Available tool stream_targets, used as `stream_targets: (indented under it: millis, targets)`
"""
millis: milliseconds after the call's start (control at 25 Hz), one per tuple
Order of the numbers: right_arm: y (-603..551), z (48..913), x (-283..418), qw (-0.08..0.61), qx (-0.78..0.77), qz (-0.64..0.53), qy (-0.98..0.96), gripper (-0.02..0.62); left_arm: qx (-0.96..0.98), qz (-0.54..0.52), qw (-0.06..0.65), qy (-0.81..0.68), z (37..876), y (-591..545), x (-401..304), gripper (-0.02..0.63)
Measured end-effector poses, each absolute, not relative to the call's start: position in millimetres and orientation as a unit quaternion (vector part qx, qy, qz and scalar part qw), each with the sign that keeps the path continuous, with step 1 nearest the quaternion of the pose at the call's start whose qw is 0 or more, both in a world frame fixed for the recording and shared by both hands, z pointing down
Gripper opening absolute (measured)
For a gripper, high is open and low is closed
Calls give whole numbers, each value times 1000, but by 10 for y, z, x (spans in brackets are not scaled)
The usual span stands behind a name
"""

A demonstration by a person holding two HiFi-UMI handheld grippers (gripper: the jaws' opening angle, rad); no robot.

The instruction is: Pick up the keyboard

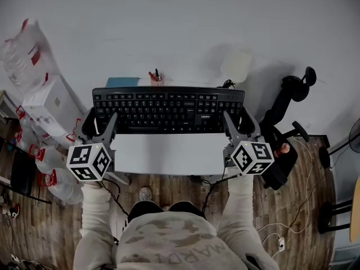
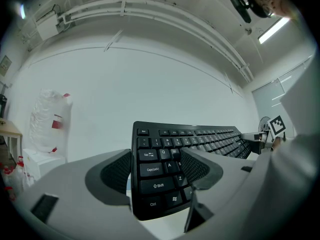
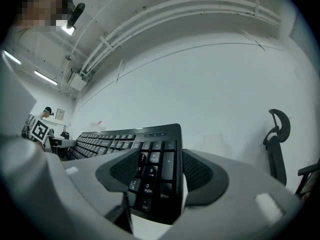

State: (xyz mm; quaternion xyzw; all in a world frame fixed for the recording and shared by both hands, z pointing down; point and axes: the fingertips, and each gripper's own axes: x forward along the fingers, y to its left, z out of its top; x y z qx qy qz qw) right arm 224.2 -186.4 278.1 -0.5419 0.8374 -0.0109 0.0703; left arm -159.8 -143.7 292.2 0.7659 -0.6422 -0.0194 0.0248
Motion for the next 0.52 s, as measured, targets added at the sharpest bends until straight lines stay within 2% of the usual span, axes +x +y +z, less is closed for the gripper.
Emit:
stream_targets:
  millis: [520]
  targets:
    - [-1895, 2806, 2259, 78, -542, -14, 837, 288, 763, -17, 23, -645, 2908, -1451, -1589, 307]
